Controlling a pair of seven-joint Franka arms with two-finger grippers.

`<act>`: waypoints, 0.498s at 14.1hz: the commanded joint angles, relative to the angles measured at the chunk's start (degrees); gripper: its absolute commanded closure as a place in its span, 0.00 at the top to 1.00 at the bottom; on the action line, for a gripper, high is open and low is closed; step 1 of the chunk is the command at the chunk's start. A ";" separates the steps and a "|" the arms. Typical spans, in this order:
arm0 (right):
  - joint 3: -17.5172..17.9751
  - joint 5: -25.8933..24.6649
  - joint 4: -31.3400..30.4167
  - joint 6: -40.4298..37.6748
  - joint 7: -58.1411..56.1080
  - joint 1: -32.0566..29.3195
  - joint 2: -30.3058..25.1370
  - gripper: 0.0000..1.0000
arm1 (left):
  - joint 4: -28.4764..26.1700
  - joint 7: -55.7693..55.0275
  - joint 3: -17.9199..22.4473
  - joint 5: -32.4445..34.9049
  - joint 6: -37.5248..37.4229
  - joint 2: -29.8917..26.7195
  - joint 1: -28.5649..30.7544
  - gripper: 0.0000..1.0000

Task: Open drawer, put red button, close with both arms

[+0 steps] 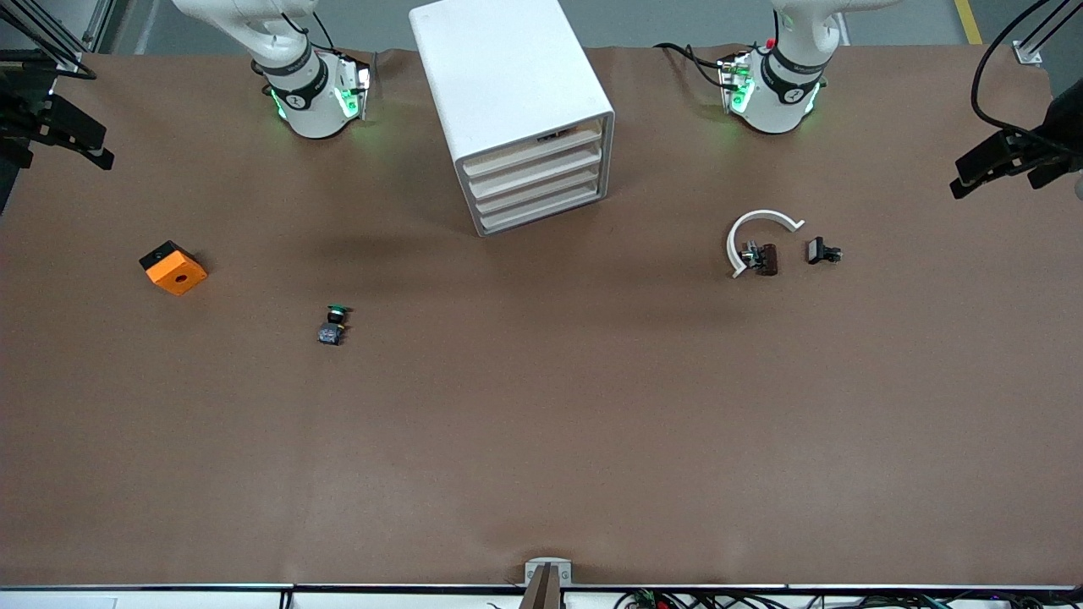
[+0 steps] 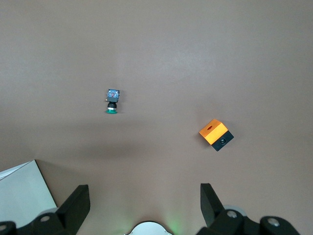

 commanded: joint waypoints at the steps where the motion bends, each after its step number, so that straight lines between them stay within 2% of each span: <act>1: -0.21 2.91 -1.38 0.73 -0.04 0.13 -2.10 1.00 | -3.55 0.76 -0.07 -0.71 -0.05 -3.37 -0.44 1.00; 7: -0.21 3.63 -1.46 0.65 2.50 0.13 -2.37 1.00 | -3.72 0.67 -1.04 -0.62 -0.49 -4.00 -0.44 1.00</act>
